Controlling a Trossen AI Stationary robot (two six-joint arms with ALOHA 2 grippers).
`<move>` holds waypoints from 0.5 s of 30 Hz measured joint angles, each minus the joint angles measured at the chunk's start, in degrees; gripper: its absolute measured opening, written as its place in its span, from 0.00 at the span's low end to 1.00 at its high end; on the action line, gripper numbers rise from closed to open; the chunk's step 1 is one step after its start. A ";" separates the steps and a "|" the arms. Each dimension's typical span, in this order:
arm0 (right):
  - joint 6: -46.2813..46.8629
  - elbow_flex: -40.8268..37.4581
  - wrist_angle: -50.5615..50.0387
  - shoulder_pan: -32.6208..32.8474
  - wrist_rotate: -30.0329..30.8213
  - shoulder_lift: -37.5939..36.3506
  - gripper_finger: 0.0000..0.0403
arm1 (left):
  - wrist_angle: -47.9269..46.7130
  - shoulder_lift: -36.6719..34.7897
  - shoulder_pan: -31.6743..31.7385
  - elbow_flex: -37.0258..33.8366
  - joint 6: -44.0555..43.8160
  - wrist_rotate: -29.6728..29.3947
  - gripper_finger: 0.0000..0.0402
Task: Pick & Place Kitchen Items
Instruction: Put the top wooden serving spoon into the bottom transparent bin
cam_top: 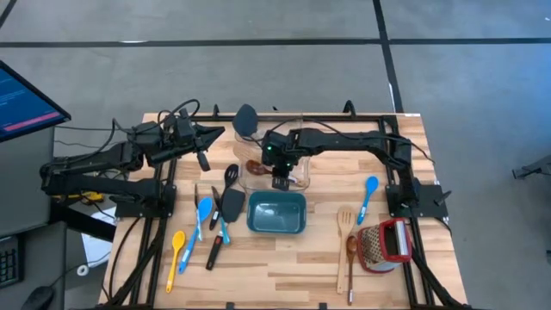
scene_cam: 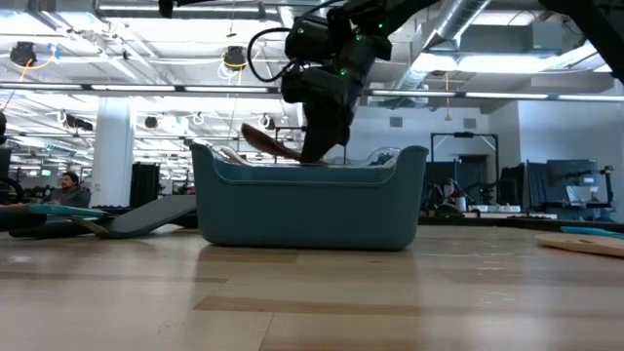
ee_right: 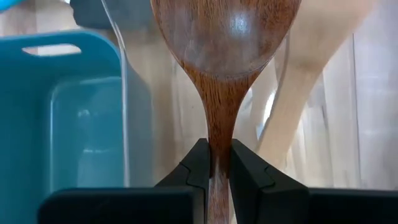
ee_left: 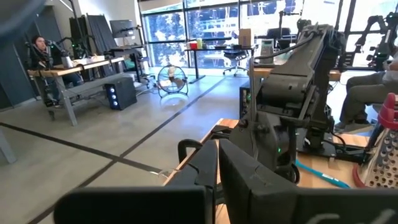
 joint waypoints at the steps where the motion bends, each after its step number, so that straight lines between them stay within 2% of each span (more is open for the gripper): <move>1: -0.01 0.00 -0.18 -0.23 -0.01 0.02 0.07 | 0.00 0.00 0.00 0.00 0.00 -0.17 0.01; 15: -1.64 -2.16 -1.34 -3.31 -1.59 0.04 0.07 | 0.00 0.00 0.00 0.00 0.00 -0.15 0.01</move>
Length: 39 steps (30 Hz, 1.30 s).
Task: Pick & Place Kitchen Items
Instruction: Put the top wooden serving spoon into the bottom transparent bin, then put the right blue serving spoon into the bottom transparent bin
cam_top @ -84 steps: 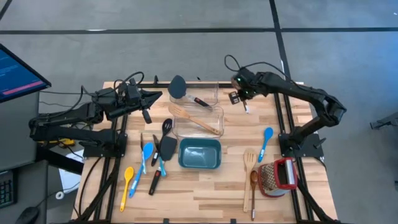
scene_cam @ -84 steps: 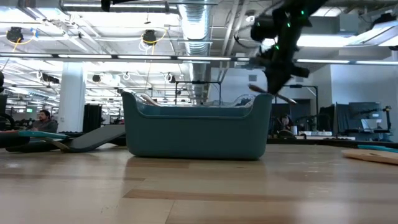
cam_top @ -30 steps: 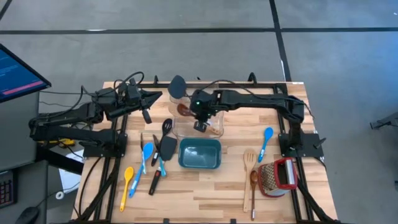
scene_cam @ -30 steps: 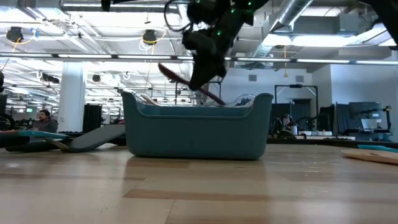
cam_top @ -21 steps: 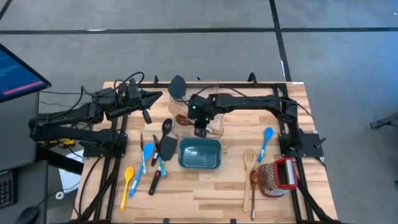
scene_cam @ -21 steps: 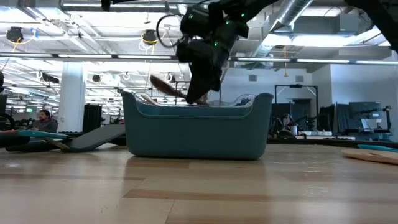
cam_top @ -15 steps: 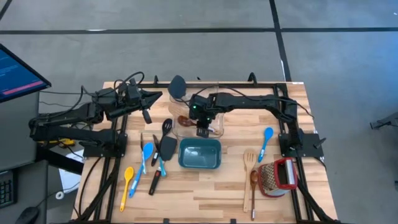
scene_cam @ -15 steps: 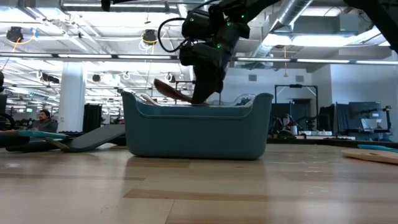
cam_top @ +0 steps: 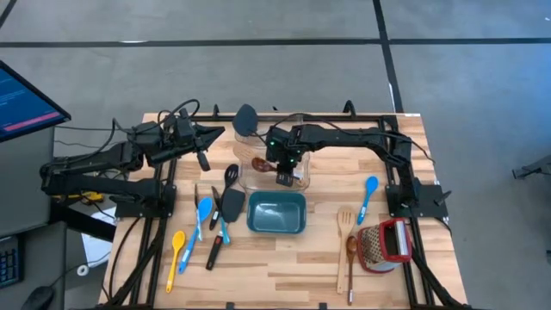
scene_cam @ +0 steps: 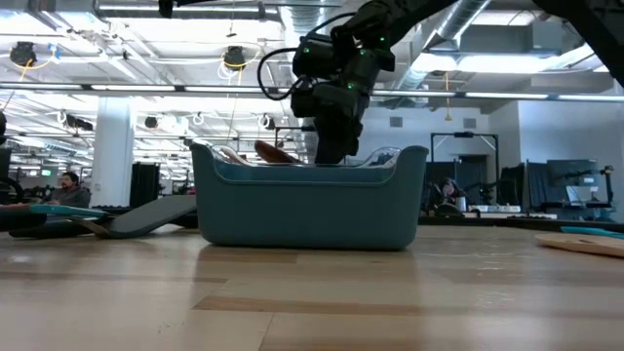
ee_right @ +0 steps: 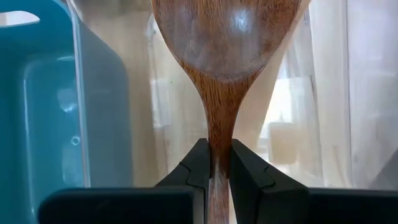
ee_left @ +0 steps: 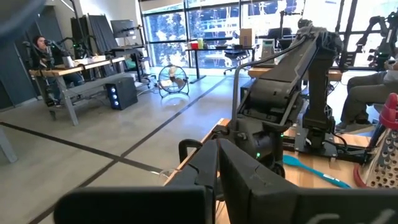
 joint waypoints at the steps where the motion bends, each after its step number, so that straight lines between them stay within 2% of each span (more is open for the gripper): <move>1: 0.00 0.00 0.00 -0.10 -0.31 0.00 0.07 | 0.01 0.00 0.00 0.00 0.00 0.00 0.01; 7: -1.33 0.12 0.63 0.07 -1.85 1.56 0.07 | 0.01 0.00 0.00 0.00 0.00 0.01 0.01; 11: -1.16 0.15 -0.41 0.14 -5.21 3.55 0.07 | 0.01 0.00 0.00 0.00 0.00 0.02 0.01; 20: -1.01 -0.02 -0.49 -0.03 -5.09 3.74 0.08 | -0.14 0.02 0.02 0.00 -0.01 0.26 0.01; 29: -0.90 -0.02 -0.45 0.13 -5.06 3.72 0.16 | -0.24 0.02 0.02 0.00 -0.01 0.20 0.01; 37: -0.90 0.12 -0.69 0.13 -5.06 3.72 0.18 | -0.26 0.02 0.02 0.00 -0.02 -0.04 0.01; 39: -0.90 1.70 -3.47 0.13 -5.06 3.74 0.18 | -0.28 0.02 0.02 0.00 -0.01 -0.04 0.01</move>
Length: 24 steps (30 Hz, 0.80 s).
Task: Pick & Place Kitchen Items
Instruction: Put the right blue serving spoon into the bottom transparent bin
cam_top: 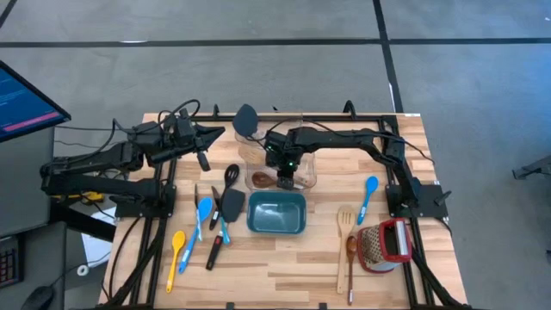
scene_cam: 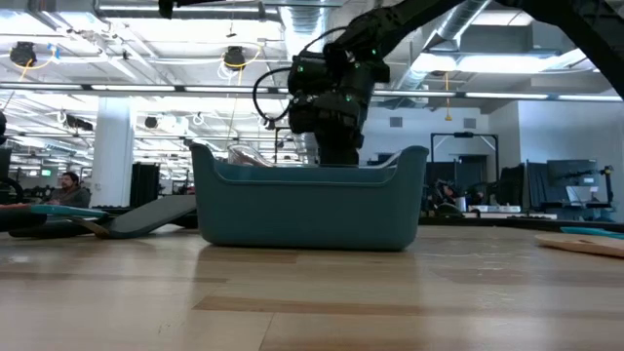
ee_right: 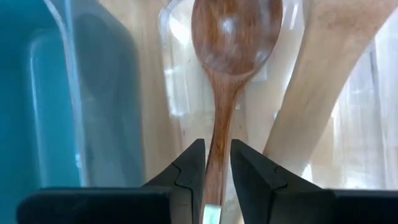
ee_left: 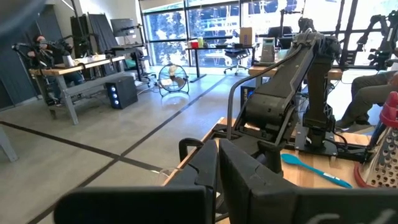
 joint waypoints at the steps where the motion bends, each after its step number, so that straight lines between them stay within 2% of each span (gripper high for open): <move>1: 0.00 1.35 -1.37 -0.06 -0.01 0.00 0.18 | 0.00 0.00 0.00 0.00 0.00 0.00 0.01; 8: -0.18 13.02 -9.87 -0.90 0.04 -0.07 0.13 | -0.02 0.00 0.00 0.00 0.01 0.02 0.01; 16: 1.88 25.97 -15.11 -1.64 0.92 -0.11 0.02 | -0.07 0.00 -0.01 0.00 -0.01 0.05 0.01; 24: 7.04 30.48 -26.71 -2.32 1.11 -1.72 0.00 | -0.11 0.00 0.00 0.00 -0.42 0.12 0.01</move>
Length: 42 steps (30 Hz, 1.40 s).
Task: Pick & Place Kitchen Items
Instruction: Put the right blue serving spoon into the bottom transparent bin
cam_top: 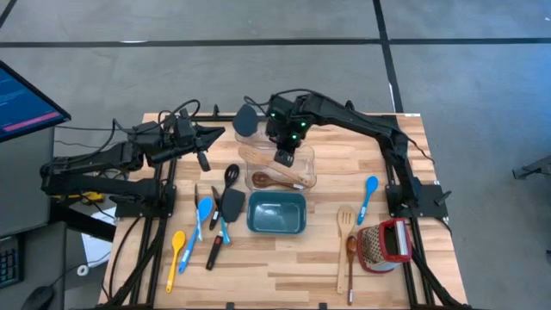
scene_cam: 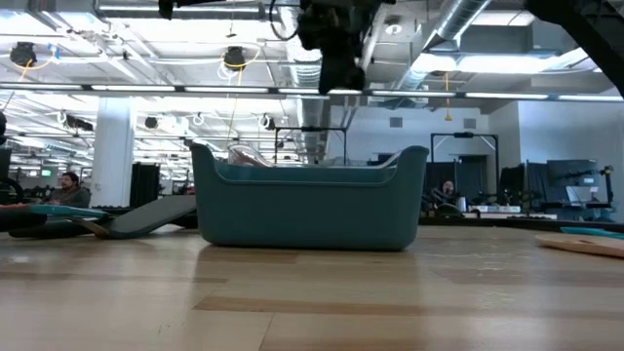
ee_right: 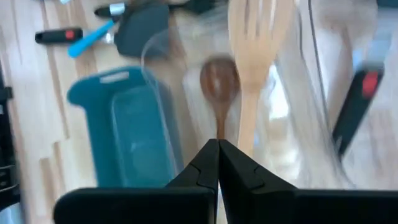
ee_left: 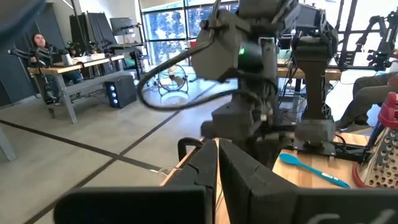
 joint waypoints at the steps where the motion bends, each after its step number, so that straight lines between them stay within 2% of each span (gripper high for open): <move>1: 0.42 0.19 0.01 0.13 0.00 -0.54 0.00 | 0.00 0.00 0.00 0.00 0.00 0.05 0.01; 8: -2.36 0.19 -2.21 0.40 0.06 -5.00 0.00 | 0.00 0.02 0.00 0.00 0.00 0.17 0.01; 16: -3.17 0.17 -1.96 -0.50 7.16 -10.93 0.00 | 0.02 0.02 0.00 0.00 0.00 0.12 0.01; 22: -4.11 0.17 -2.44 -1.29 7.84 -13.77 0.00 | 0.02 0.02 0.00 0.00 0.00 -0.14 0.01; 30: -3.88 -0.36 -11.24 -1.49 7.95 -15.58 0.00 | 0.02 0.02 0.00 0.00 0.00 -0.12 0.01; 36: -1.19 -4.63 -10.17 -1.89 9.03 -20.18 0.00 | 0.02 0.02 -0.01 0.00 0.00 -0.07 0.01; 42: -0.56 -16.23 1.25 -1.94 9.03 -27.85 0.00 | 0.02 0.02 0.00 0.00 0.00 -0.05 0.01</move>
